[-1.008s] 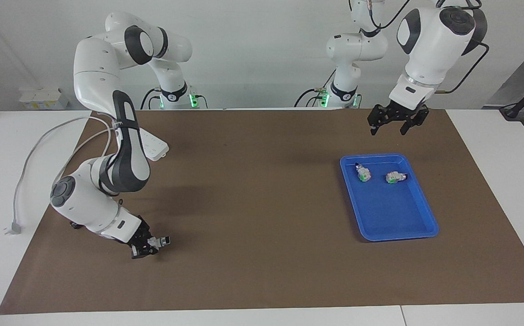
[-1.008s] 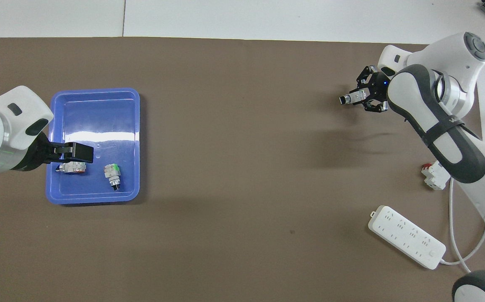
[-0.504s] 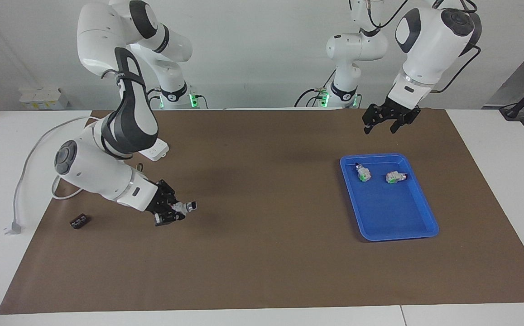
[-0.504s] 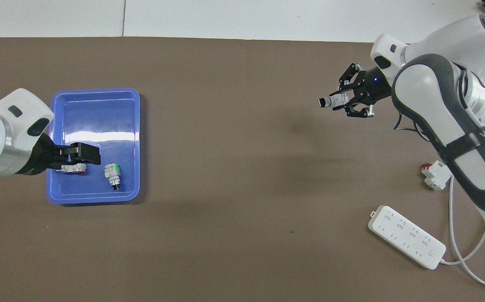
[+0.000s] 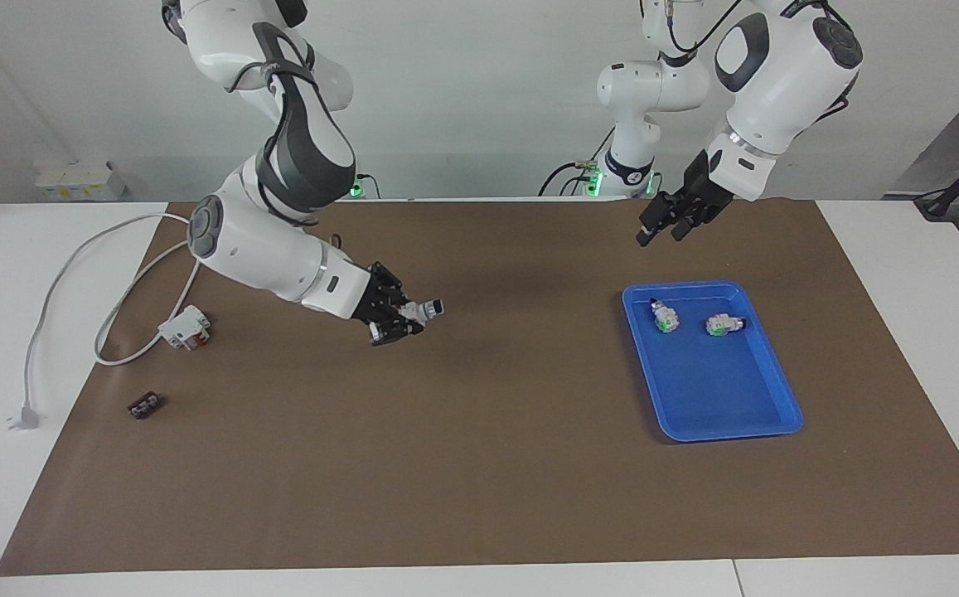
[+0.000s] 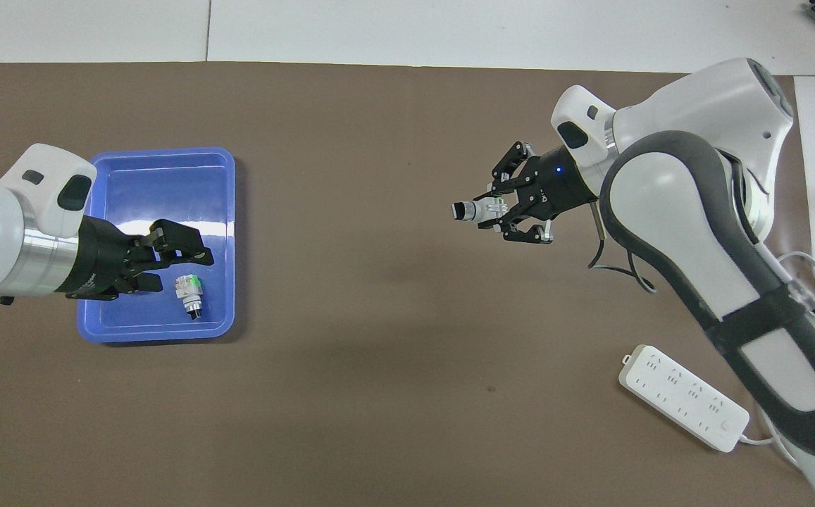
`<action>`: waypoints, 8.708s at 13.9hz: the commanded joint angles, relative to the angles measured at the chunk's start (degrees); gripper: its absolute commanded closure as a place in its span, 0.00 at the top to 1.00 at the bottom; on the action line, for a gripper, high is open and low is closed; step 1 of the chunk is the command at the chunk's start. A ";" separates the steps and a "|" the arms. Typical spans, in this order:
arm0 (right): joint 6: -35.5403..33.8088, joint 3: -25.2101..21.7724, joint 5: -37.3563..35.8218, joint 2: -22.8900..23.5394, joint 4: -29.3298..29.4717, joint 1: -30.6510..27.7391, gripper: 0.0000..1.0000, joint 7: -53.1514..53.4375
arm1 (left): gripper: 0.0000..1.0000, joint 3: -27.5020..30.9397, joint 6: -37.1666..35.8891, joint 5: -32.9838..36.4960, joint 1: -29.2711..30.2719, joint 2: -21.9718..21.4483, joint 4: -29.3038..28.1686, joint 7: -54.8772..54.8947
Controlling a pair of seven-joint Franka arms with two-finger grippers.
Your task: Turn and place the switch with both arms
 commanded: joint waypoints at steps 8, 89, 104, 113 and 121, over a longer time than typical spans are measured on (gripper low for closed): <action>16.00 -0.05 15.47 -14.77 -14.78 8.09 0.00 7.16 | 0.41 0.23 16.59 -21.88 -6.47 -2.43 -5.61 -10.36; 20.93 -0.14 19.09 -18.74 -20.15 10.82 0.00 7.70 | 0.00 -0.21 29.71 -19.26 -17.47 2.23 -2.44 -62.22; 22.08 -0.14 19.09 -19.00 -20.50 11.09 1.00 7.43 | 0.00 -0.13 29.63 -13.64 -16.77 2.85 -2.35 -51.96; 22.08 -0.40 17.86 -18.91 -20.50 10.82 1.00 7.96 | 0.00 0.92 17.07 -2.93 -12.99 2.14 -1.74 -29.10; 20.76 -0.58 -0.23 -17.95 -19.54 8.54 1.00 18.32 | 0.00 2.25 2.84 7.89 -9.57 2.32 2.03 -12.40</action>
